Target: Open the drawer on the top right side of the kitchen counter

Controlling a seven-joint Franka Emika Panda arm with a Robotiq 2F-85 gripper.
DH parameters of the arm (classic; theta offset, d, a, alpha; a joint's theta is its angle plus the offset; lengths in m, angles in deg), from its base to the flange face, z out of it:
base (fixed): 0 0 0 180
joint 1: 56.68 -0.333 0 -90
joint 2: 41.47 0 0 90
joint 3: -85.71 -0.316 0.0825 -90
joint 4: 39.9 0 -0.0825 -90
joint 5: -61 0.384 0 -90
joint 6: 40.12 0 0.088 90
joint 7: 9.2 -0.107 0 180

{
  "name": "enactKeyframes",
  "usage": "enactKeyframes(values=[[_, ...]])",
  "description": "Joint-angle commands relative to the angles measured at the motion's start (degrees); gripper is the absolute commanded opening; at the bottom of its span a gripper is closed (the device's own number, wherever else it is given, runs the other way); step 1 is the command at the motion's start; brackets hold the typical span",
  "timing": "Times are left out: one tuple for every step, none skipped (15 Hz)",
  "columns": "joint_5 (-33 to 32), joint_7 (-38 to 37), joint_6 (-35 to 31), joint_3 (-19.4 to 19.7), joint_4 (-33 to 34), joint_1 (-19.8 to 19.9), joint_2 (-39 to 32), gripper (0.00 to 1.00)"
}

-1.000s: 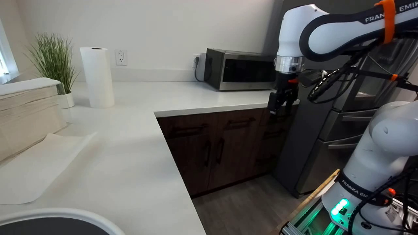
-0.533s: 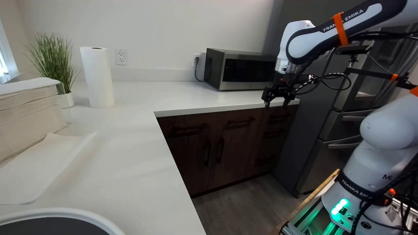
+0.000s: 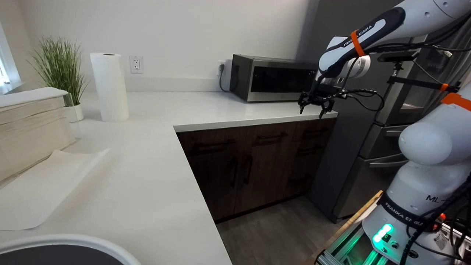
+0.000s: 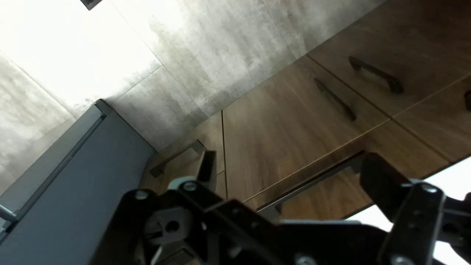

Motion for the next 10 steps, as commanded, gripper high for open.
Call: enactKeyframes(values=[[0.14,-4.80,-5.36,4.34,4.93,2.30,-8.60,1.00],[0.39,-6.03,-6.84,5.84,6.42,2.78,-10.88,1.00],[-0.20,-3.06,-4.71,5.59,3.21,0.93,-5.95,1.00],[-0.13,-3.52,-5.73,6.88,4.27,1.24,-7.78,1.00],[-0.09,-3.81,-6.15,7.64,5.19,1.36,-9.20,1.00],[-0.05,-4.06,-6.32,7.94,5.78,1.34,-10.11,1.00],[-0.03,-4.31,-6.32,7.94,6.16,1.24,-10.54,1.00],[-0.01,-4.57,-6.32,7.83,6.33,1.16,-10.67,1.00],[0.00,-4.75,-6.32,7.76,6.40,1.11,-10.67,1.00],[-4.99,-11.38,-9.19,7.39,7.06,1.82,-12.77,1.00]])
